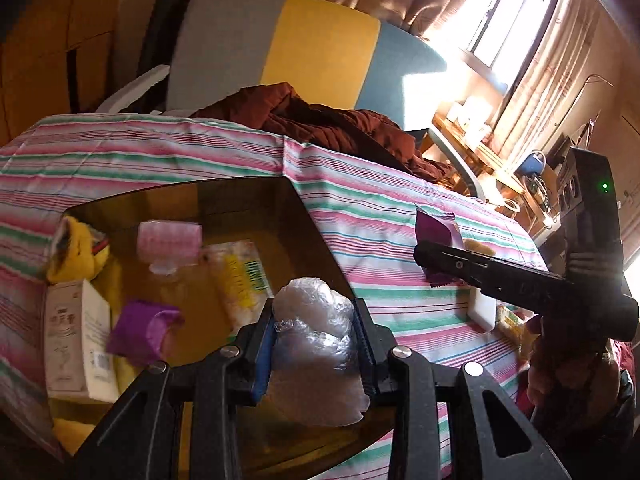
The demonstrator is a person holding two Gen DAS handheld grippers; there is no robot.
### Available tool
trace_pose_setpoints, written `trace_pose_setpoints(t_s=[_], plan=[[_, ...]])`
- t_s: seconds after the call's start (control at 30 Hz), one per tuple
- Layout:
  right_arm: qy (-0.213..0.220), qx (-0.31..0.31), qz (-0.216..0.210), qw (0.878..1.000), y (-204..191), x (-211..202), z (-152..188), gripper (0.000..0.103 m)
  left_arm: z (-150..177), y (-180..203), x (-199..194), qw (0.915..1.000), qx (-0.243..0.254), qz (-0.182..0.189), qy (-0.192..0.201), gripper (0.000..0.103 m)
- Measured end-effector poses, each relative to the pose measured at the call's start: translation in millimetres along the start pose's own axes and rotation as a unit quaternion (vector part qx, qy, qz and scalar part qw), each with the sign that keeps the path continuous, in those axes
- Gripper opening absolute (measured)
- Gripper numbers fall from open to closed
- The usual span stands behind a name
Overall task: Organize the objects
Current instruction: 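Carry the plastic bag into the tray with the left tool while the right tool drops the purple packet there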
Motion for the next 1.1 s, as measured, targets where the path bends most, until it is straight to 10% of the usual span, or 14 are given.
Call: trace_pose_setpoints(t_s=[0.63,0.77,1.1], plan=[[-0.04,-0.102,0.0,0.994,-120,48,12,0.045,54,-61,-23,0.9988,-0.035,-0.031,-0.011,0.048],[-0.025,-0.079,0.027,0.996,-113,55,-3,0.086,57,-69,-26,0.9982,-0.045,-0.038,-0.012,0.049],[-0.023,-0.078,0.034,0.996,-106,41,25,0.103,55,-69,-39,0.996,-0.044,-0.076,0.014,0.049]])
Point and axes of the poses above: each gripper's, at about its wrist camera, not at the fingertips, and x roughly the way its jaws point, y to its right, z to its underside, the point moved 5 cm from there along x, roughly the way its jaws point, and after that the axes turned 5 degrees about z, right-handed, at the moved point
